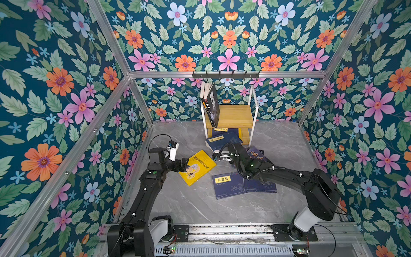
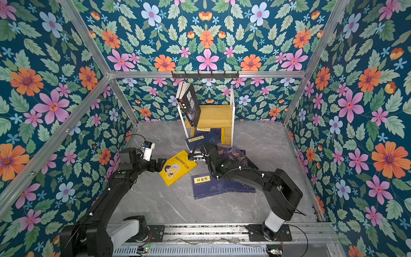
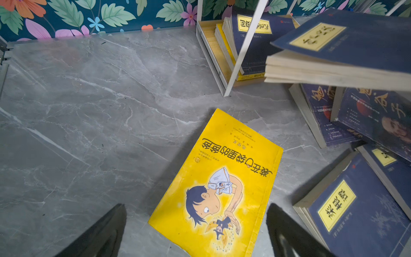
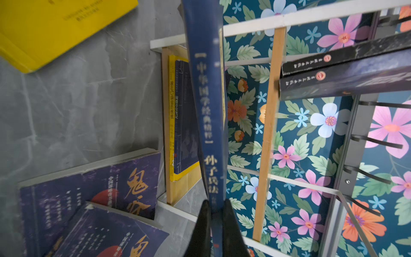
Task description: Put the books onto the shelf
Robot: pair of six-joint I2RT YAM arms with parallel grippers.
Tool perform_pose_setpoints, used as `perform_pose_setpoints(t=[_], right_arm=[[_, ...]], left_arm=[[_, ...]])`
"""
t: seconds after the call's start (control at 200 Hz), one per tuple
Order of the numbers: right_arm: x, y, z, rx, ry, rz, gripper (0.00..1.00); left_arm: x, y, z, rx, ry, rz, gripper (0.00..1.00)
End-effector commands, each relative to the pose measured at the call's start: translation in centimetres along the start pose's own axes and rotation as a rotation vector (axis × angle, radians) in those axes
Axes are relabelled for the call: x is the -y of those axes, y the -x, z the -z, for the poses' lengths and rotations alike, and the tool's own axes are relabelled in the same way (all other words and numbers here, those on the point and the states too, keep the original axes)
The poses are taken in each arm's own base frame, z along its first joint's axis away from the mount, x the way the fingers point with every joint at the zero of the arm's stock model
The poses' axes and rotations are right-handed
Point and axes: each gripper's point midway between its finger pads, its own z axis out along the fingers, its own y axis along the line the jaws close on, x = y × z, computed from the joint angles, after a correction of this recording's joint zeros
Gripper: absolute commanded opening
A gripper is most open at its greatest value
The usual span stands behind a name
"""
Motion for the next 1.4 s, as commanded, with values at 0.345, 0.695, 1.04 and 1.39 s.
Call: perform_pose_setpoints(t=[0.345,0.695,1.04,1.39], right_arm=[[1.9,-2.6,-5.5,-0.096,-0.06,-0.068,0.01],[-2.3,-3.3,-9.7,-0.139,0.036,-0.074,0.01],[-2.8,-3.6,-12.1,-0.167,0.055,-0.107,0.02],[-5.1,-3.2,-12.0,-0.164,0.151,-0.106,0.32]], left_arm=[[0.0,0.2,-0.2,-0.003,0.004,-0.012,1.0],[0.3,-0.1,-0.6,-0.014,-0.005,-0.022,1.0],[0.4,-0.2,-0.7,-0.018,-0.011,-0.025,1.0],[0.1,-0.4,-0.8,-0.029,0.01,-0.031,1.0]])
